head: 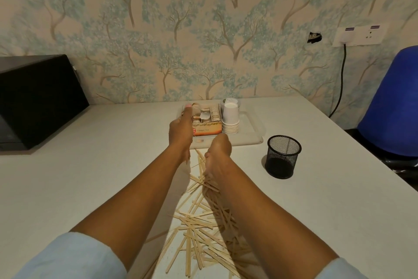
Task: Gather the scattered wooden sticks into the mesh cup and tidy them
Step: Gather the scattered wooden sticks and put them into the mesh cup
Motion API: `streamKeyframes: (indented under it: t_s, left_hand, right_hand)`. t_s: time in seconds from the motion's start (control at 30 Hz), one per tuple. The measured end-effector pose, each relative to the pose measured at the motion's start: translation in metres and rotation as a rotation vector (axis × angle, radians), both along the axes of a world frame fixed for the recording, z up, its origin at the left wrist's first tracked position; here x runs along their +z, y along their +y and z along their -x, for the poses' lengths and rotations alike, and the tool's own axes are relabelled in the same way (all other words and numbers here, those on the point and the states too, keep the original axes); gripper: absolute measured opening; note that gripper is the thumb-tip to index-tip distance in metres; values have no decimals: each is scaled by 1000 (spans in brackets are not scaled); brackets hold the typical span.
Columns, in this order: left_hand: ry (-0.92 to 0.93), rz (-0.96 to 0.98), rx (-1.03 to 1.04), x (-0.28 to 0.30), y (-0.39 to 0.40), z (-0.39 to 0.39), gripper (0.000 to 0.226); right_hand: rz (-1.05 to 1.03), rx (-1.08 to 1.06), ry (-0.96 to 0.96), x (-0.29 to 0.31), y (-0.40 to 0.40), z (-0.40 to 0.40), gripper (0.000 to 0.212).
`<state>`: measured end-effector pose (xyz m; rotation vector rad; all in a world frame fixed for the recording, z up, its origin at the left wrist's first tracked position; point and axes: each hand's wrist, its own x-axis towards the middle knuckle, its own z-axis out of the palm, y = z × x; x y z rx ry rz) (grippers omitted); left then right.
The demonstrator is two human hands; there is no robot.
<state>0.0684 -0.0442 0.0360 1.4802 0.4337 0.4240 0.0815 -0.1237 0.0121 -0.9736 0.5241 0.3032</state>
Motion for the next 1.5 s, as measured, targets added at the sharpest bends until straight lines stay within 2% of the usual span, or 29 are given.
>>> streamKeyframes:
  t_s: [0.13, 0.23, 0.33, 0.5, 0.63, 0.73, 0.9, 1.03, 1.17, 1.33, 1.4, 1.5]
  left_hand:
    - [258, -106, -167, -14, 4, 7, 60]
    - [313, -153, -286, -17, -2, 13, 59]
    - [323, -177, -359, -20, -6, 13, 58]
    - [249, -104, -395, -27, -4, 12, 48]
    - [217, -83, -365, -32, -1, 12, 48]
    - [206, -88, -323, -34, 3, 12, 50]
    - [215, -113, -302, -38, 7, 12, 55]
    - [223, -95, -260, -33, 6, 11, 74]
    - [197, -85, -211, -29, 5, 11, 73]
    - [162, -43, -164, -27, 2, 8, 70]
    - [142, -57, -140, -24, 1, 8, 68]
    - [70, -13, -116, -17, -2, 8, 62]
  right_hand:
    - [59, -16, -227, 6, -6, -19, 36]
    - [77, 11, -348, 10, -4, -25, 48]
    - [37, 75, -386, 12, -5, -26, 52]
    - [1, 86, -401, 9, -6, -26, 39]
    - [167, 228, -467, 3, -12, -26, 12]
    - [275, 304, -460, -1, -17, -23, 11]
    - [246, 319, -456, -2, -22, -22, 10]
    - [358, 369, -567, 1, -24, -19, 11]
    - [432, 375, -625, -1, -23, -15, 11]
    - [390, 400, -585, 1, -19, -9, 13]
    - [318, 387, -476, -3, -18, -9, 9]
    - [118, 343, -201, -16, -16, -7, 13]
